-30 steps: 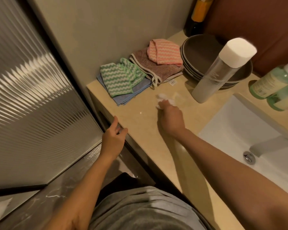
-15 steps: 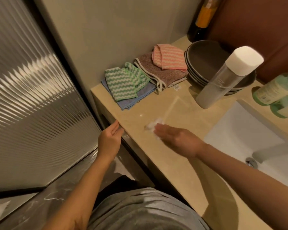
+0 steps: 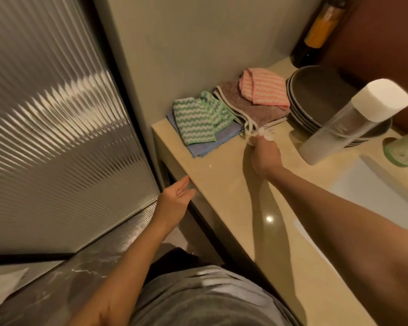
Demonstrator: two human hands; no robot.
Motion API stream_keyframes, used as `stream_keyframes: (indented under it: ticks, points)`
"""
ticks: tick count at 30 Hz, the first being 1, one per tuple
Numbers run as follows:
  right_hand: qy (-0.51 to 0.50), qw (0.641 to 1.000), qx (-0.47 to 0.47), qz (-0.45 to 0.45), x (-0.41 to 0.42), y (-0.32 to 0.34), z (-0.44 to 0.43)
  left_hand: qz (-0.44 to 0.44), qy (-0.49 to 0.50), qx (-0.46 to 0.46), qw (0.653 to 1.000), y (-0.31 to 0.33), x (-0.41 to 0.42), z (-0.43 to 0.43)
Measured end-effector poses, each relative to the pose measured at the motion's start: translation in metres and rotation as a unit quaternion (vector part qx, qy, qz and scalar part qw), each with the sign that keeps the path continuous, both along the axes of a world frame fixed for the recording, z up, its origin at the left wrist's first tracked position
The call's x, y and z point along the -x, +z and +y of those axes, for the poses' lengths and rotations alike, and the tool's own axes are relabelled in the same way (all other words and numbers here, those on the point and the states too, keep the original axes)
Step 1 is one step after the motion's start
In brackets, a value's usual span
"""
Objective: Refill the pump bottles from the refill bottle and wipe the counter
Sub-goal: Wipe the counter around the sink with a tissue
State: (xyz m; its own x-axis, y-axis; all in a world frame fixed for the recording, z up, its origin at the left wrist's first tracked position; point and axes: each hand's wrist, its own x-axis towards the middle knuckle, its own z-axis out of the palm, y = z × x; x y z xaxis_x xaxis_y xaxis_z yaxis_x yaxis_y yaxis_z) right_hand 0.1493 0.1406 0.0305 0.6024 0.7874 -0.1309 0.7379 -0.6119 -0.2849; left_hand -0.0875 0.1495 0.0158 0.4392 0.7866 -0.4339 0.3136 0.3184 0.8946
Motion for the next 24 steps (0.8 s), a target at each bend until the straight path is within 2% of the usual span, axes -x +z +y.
stream_keyframes:
  ticks: [3,9,16,20,24]
  points:
    - [0.069,0.997,-0.021,0.011,0.041,0.0,0.003,-0.003,0.001,0.003,1.0,-0.002,0.003,0.001]
    - [0.175,0.985,-0.004,0.004,0.093,-0.01,0.0,-0.007,0.011,-0.003,1.0,-0.008,0.005,0.007]
    - [0.302,0.952,-0.003,0.042,0.125,-0.017,-0.03,0.007,0.023,-0.041,0.999,-0.013,0.003,0.008]
    - [0.316,0.946,-0.041,0.066,0.123,-0.024,-0.061,0.002,0.034,-0.067,0.997,-0.011,0.003,0.009]
    - [0.262,0.959,-0.096,0.049,0.121,-0.032,-0.093,0.01,0.044,-0.098,0.994,-0.008,0.003,0.007]
